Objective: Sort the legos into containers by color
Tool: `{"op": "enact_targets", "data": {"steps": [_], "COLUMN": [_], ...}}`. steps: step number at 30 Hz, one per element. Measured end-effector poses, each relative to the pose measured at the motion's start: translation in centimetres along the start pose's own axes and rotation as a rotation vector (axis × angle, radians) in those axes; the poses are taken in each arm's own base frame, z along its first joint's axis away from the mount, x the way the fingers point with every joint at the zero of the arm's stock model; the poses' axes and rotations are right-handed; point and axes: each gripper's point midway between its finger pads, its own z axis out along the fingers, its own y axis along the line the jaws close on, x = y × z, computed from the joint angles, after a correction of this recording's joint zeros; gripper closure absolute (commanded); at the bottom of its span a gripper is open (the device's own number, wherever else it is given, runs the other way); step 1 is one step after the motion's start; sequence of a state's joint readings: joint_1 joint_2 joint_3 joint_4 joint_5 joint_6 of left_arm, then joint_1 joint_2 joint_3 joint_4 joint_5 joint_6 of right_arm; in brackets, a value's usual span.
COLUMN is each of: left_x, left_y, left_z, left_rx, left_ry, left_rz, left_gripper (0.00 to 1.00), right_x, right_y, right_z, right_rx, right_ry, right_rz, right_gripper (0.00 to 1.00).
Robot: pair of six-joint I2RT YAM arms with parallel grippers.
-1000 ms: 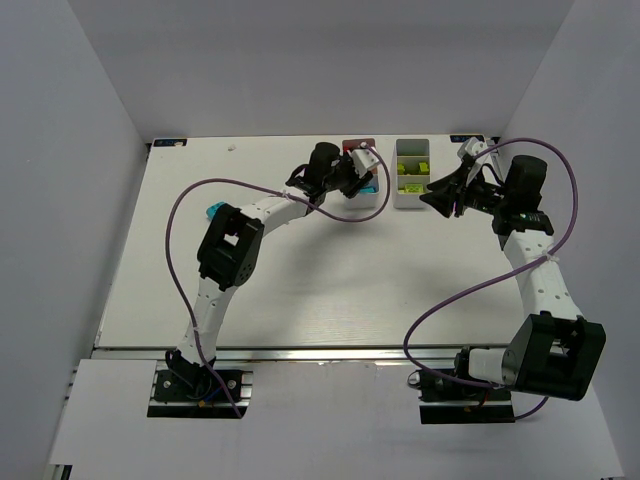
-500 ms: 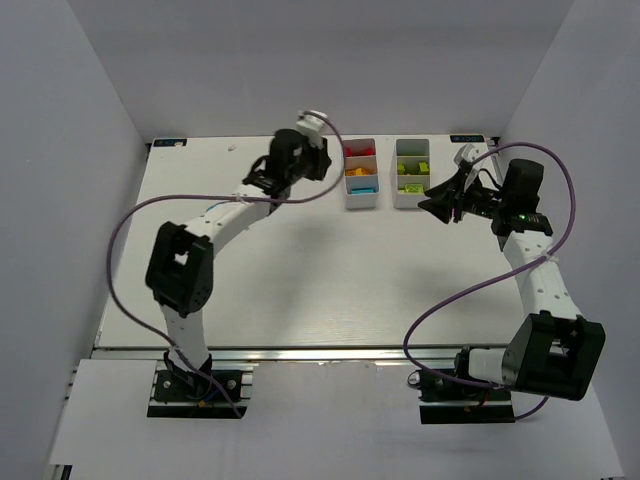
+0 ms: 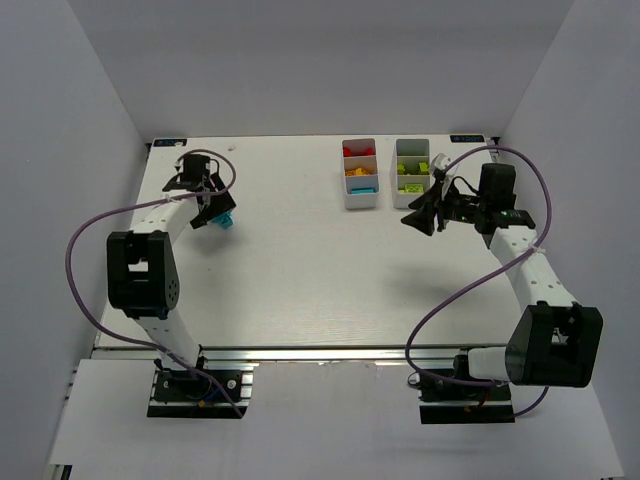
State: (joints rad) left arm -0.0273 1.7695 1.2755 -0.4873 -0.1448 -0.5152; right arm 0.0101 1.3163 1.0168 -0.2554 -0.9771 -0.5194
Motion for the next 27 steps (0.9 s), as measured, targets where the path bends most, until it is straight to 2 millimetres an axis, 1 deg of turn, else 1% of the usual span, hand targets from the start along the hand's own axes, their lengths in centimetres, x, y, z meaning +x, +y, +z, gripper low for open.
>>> {"op": "enact_targets", "data": {"steps": [2,3,6,12,16,18,23,27], "left_x": [0.6,0.7,0.5,-0.1,0.1,0.0,-1.5,-3.0], "left_y": [0.2,0.2,0.2,0.7,1.4,1.2,0.3,-0.6], "left_z": [0.5,0.8,1.5,1.9,2.2,2.5,2.8,3.7], "left_rx": [-0.014,-0.017,-0.007,0.025,0.044,0.065,0.097,0.102], "left_ry": [0.031,0.042,0.055,0.031,0.014,0.000,-0.056,-0.087], "left_rz": [0.057,0.090,0.214,0.484,0.658,0.722,0.832,0.868], "left_gripper": [0.17,0.18,0.21,0.20,0.20,0.21,0.22,0.23], "right_x": [0.4,0.4,0.6,1.0,1.5,1.6,1.3,0.9], "right_y": [0.2,0.3,0.5,0.4,0.3,0.2,-0.5,-0.6], "right_z": [0.3,0.4,0.6,0.6,0.8,0.9,1.2,1.1], "right_rx": [-0.007,-0.009,-0.018,-0.014,-0.018,-0.022,-0.023,-0.023], "right_ry": [0.013,0.016,0.024,0.036,0.045,0.052,0.056,0.056], "right_rz": [0.006,0.007,0.011,0.021,0.037,0.051,0.056,0.055], "right_gripper": [0.44,0.44,0.44,0.44,0.43,0.43,0.43,0.43]}}
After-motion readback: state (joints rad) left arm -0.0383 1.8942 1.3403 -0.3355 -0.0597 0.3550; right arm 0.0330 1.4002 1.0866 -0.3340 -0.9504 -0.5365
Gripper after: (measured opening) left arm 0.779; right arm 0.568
